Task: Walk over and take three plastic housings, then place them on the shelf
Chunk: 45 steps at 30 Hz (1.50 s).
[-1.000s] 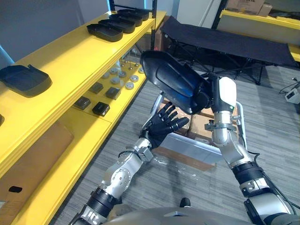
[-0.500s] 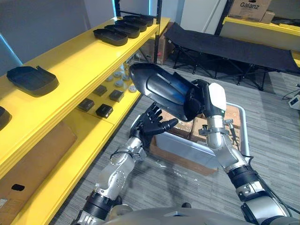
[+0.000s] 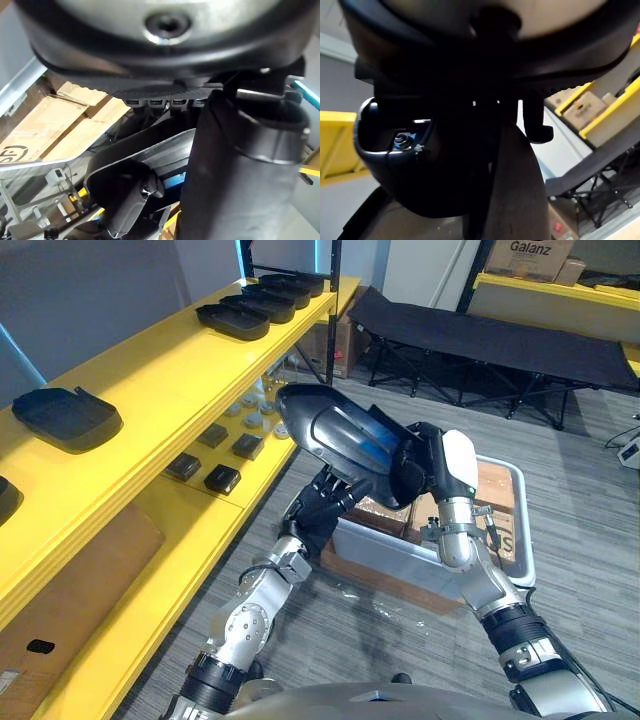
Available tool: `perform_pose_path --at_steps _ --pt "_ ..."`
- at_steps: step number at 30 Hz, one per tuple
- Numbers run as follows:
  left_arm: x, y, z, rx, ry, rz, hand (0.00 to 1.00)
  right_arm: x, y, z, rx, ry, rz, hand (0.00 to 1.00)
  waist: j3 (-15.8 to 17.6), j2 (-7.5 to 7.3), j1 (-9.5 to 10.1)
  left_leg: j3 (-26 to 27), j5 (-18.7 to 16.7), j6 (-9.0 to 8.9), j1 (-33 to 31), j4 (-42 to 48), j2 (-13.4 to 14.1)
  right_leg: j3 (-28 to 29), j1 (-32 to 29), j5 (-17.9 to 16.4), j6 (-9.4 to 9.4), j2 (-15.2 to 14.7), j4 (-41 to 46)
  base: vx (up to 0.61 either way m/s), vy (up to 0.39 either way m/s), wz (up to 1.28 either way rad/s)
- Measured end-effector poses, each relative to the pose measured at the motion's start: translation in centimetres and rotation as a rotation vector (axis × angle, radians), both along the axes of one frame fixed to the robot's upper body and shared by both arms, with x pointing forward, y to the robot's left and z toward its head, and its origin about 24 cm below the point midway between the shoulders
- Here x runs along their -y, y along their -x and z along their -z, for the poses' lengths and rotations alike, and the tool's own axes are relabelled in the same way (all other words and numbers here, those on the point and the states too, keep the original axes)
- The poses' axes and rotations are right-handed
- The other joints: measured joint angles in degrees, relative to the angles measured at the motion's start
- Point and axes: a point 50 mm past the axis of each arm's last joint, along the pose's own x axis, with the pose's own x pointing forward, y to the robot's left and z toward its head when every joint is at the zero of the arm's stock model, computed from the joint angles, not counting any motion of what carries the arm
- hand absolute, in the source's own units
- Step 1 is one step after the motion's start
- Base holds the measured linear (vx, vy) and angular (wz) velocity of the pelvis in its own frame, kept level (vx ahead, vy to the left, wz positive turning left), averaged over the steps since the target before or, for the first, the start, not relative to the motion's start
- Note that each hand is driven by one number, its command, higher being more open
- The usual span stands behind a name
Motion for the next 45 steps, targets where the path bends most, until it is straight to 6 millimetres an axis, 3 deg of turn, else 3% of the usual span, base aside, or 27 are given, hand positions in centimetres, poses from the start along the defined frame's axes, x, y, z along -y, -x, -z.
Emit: perform_pose_path --at_steps 18,30,35,45 --pt "0.8 0.4 0.9 -0.049 -0.019 0.027 1.0 -2.9 0.5 1.0 -0.038 -0.129 -0.066 0.0 -0.4 -0.61 0.08 0.0 -0.2 0.05 0.0 0.0 0.0 0.0 0.0 0.0 -0.01 0.0 0.0 0.0 0.0 0.0" --pt "-1.2 -0.8 -0.1 -0.059 0.038 -0.304 1.0 -4.9 2.0 2.6 -0.118 -0.199 -0.124 0.0 -0.4 -0.6 -0.03 0.1 -0.3 -0.06 0.1 0.0 0.0 0.1 -0.2 -0.1 -0.15 0.0 0.0 0.0 0.0 0.0" --pt "-1.6 -0.9 -0.1 -0.078 0.039 -0.343 1.0 -5.7 2.1 2.6 -0.12 -0.23 -0.134 0.0 -0.4 -0.61 0.01 0.1 -0.4 -0.12 0.1 0.0 0.0 0.1 -0.3 -0.1 -0.19 0.0 0.0 0.0 0.0 0.0" --pt "0.1 -0.5 0.6 -0.056 0.036 -0.183 1.0 -6.4 2.2 2.5 -0.117 -0.279 -0.137 0.0 -0.6 -0.82 -0.03 0.7 -0.4 -0.13 0.3 0.1 0.0 0.8 -0.4 0.1 0.05 0.0 0.0 0.0 0.0 -0.02"
